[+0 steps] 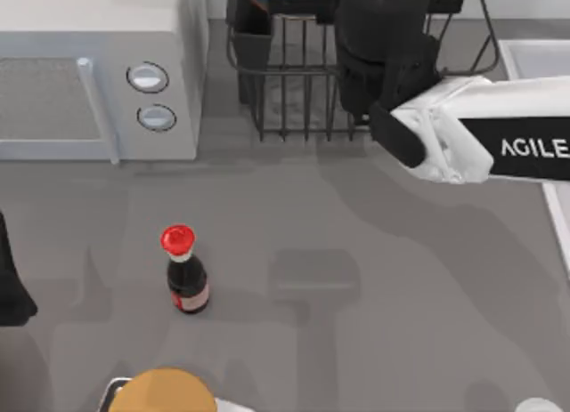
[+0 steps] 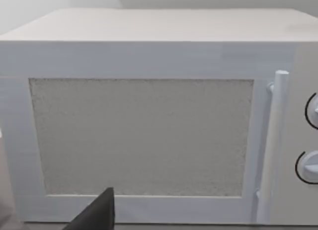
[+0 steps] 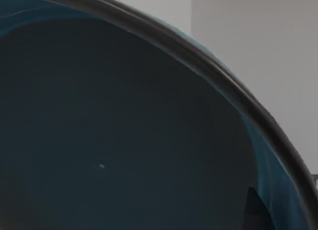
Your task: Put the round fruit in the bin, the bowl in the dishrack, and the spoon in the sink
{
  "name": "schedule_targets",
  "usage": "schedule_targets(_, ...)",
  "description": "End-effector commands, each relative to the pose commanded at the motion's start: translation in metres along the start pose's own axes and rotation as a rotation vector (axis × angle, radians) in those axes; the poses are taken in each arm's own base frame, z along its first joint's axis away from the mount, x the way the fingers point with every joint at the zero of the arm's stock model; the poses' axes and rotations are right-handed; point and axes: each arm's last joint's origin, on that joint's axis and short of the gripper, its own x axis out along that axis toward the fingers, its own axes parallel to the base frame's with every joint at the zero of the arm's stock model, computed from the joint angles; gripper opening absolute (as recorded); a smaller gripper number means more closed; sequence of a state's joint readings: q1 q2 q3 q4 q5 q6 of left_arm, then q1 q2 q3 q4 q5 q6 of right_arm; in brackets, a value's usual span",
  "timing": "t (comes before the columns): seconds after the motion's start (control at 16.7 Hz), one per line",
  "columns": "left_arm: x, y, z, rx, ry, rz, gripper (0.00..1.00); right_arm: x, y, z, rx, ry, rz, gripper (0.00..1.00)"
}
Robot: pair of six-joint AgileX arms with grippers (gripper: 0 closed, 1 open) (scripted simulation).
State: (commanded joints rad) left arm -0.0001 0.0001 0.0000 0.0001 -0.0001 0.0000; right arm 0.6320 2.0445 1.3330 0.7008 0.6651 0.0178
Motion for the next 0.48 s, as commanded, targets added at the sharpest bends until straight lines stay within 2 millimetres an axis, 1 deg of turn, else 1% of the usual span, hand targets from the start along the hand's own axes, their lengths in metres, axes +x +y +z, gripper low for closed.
schedule_targets(0.18,0.0,0.0,0.0,0.0,0.0,0.0,1.0,0.0,0.0,0.0,0.0,0.0,0.0,0.0)
schedule_targets(0.48,0.0,0.0,0.0,0.0,0.0,0.0,1.0,0.0,0.0,0.0,0.0,0.0,0.0,0.38)
